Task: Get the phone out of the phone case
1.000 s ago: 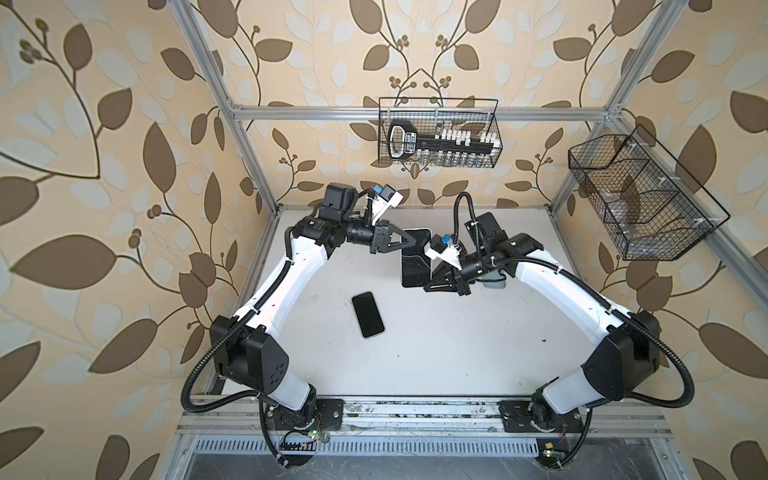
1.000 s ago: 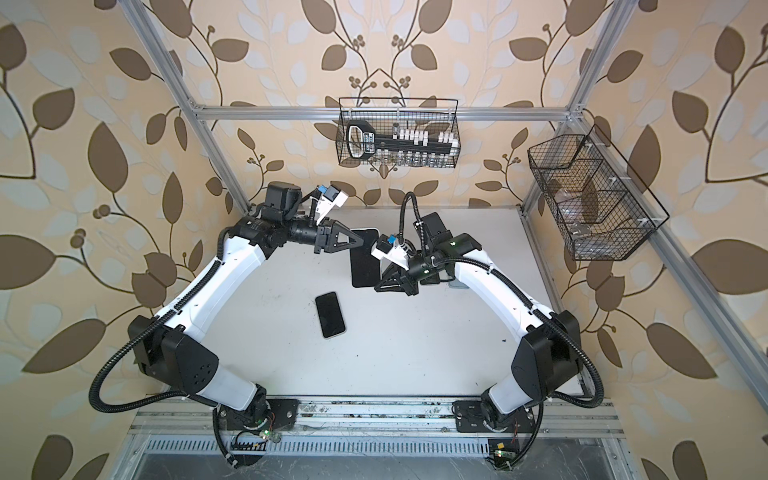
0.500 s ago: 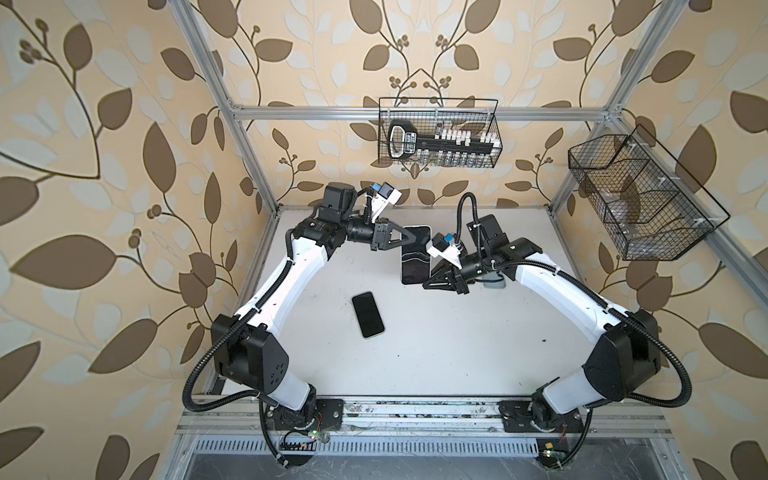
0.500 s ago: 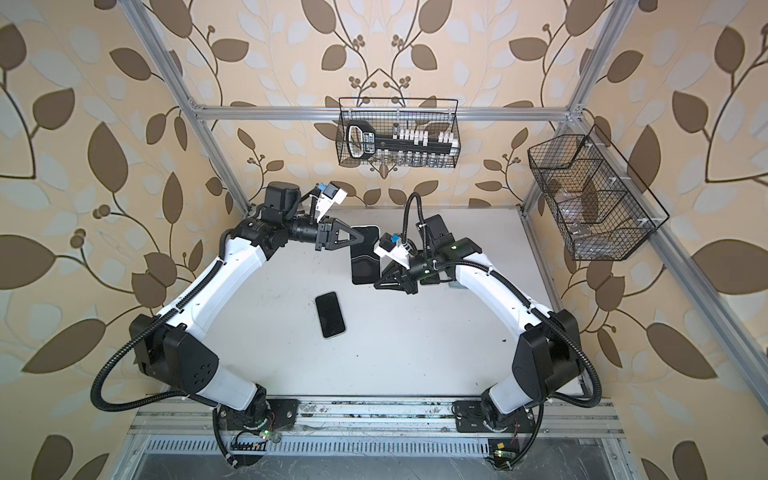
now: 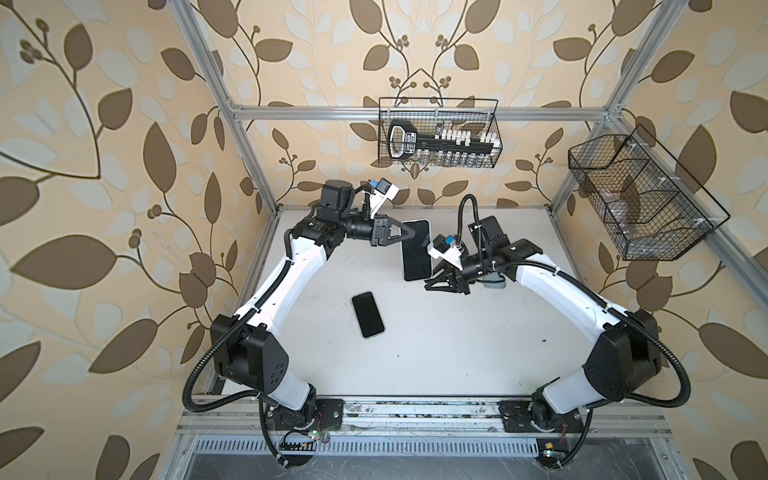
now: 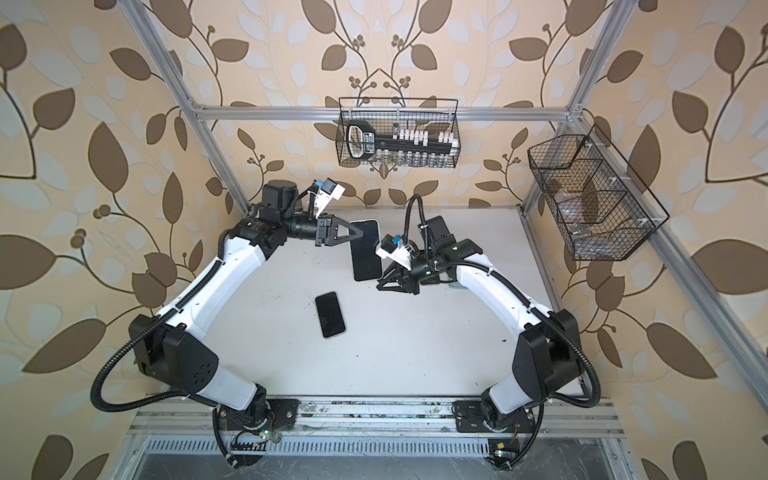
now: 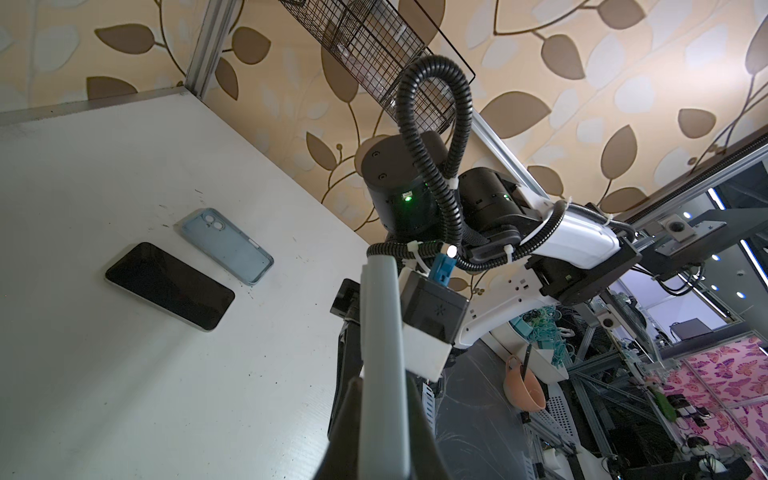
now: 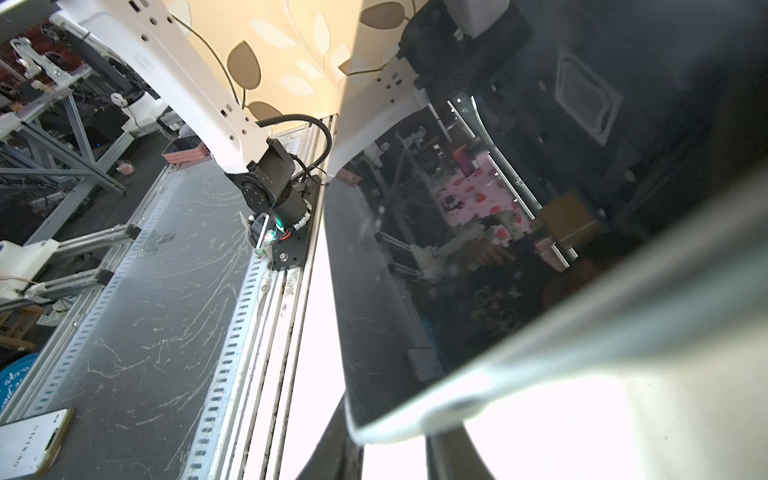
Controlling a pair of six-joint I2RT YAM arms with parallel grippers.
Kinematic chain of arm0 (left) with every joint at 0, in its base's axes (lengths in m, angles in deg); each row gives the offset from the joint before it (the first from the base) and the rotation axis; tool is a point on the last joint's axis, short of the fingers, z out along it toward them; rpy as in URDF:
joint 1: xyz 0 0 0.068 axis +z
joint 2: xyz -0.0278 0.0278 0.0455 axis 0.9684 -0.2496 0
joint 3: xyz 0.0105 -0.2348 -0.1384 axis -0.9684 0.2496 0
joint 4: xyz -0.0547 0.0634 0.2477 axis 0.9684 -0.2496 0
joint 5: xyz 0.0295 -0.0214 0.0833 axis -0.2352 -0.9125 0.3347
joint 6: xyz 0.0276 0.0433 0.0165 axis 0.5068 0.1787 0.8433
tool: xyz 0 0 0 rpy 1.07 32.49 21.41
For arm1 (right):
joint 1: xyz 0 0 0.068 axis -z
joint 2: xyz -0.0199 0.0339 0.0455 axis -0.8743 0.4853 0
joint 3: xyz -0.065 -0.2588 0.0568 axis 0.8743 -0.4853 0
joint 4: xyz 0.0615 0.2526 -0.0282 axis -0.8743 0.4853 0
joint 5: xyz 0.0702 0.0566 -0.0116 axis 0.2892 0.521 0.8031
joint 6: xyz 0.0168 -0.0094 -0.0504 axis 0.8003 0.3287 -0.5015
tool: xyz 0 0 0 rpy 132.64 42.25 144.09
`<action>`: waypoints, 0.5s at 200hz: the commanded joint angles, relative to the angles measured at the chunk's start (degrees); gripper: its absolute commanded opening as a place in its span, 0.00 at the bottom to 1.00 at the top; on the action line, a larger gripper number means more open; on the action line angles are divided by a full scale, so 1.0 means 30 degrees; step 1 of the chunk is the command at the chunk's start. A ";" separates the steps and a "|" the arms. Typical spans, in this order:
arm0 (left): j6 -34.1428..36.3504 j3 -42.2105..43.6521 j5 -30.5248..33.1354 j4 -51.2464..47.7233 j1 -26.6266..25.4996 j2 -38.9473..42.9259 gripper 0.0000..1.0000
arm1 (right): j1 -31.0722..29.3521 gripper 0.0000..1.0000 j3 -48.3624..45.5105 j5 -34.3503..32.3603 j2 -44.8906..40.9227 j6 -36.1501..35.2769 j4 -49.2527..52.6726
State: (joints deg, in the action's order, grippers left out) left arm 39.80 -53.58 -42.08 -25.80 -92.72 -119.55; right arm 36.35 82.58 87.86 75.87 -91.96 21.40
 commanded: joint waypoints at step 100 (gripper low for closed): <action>-0.0219 -0.0438 -0.2990 0.1158 -0.0283 0.0889 0.00 | 0.0194 0.38 0.1234 0.1191 -0.0027 -0.0610 0.2529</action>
State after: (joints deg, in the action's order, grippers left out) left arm 39.28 -53.58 -45.05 -25.24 -92.78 -119.55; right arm 37.09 84.19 89.98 74.75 -92.44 26.10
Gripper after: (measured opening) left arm 0.116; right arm 0.357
